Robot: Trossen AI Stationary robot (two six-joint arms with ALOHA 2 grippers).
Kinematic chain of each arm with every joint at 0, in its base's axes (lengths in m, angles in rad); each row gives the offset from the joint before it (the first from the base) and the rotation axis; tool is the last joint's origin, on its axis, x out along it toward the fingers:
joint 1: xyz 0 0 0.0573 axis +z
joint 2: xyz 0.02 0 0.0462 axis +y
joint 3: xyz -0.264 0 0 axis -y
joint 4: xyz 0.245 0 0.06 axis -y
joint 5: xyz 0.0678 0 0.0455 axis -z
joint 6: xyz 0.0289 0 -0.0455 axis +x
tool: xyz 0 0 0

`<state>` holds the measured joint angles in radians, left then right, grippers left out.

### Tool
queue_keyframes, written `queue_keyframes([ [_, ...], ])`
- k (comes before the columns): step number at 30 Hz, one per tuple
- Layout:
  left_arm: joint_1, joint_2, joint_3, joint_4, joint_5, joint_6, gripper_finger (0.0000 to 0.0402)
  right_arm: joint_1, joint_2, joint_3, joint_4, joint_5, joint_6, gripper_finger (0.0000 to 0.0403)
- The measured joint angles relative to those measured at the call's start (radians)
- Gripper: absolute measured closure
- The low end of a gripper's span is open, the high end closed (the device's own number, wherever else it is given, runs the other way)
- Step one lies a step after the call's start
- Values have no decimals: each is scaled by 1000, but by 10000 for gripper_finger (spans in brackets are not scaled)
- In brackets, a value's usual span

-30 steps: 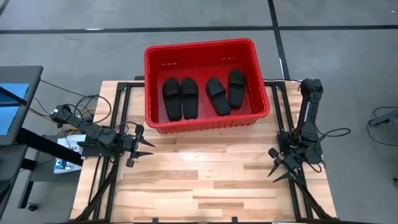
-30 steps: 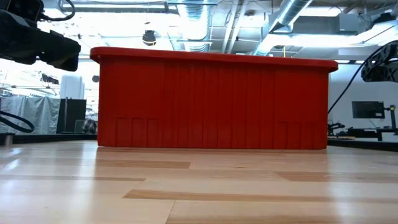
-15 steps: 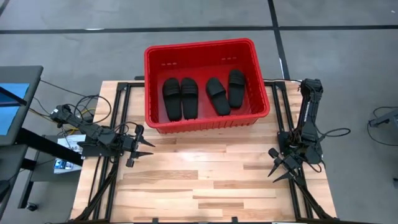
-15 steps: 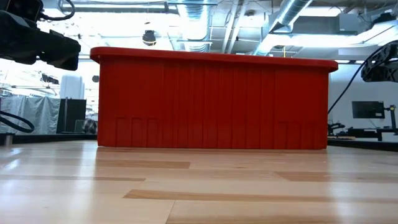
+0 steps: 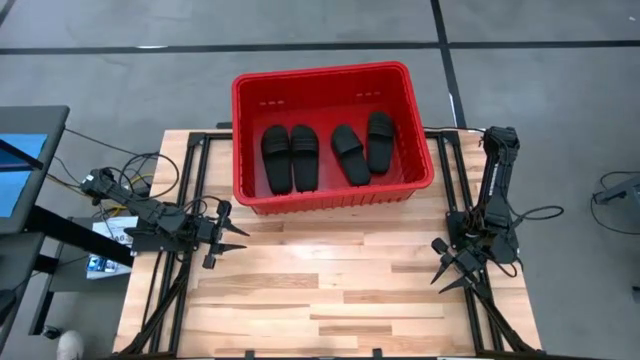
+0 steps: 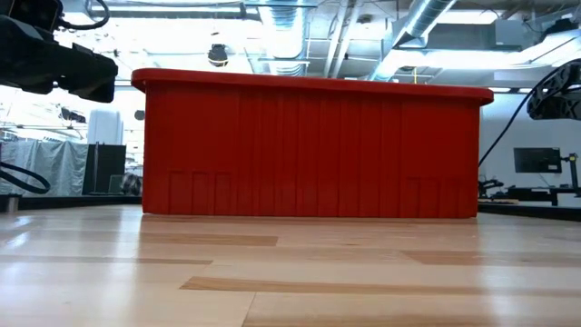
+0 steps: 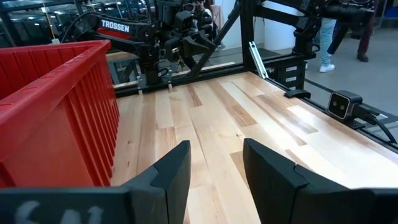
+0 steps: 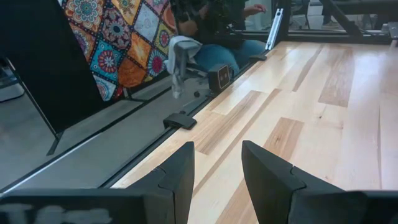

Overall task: Pick and place slides into bin
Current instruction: Return to Home Position

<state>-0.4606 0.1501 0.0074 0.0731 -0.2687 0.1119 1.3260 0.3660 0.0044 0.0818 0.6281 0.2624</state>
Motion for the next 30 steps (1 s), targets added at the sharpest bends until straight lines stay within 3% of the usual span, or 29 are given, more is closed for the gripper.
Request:
queue_keyframes([
  [30, 0, 0, 0, 0, 0, 35, 262, 0, 0, 0, 0, 0, 0, 278],
])
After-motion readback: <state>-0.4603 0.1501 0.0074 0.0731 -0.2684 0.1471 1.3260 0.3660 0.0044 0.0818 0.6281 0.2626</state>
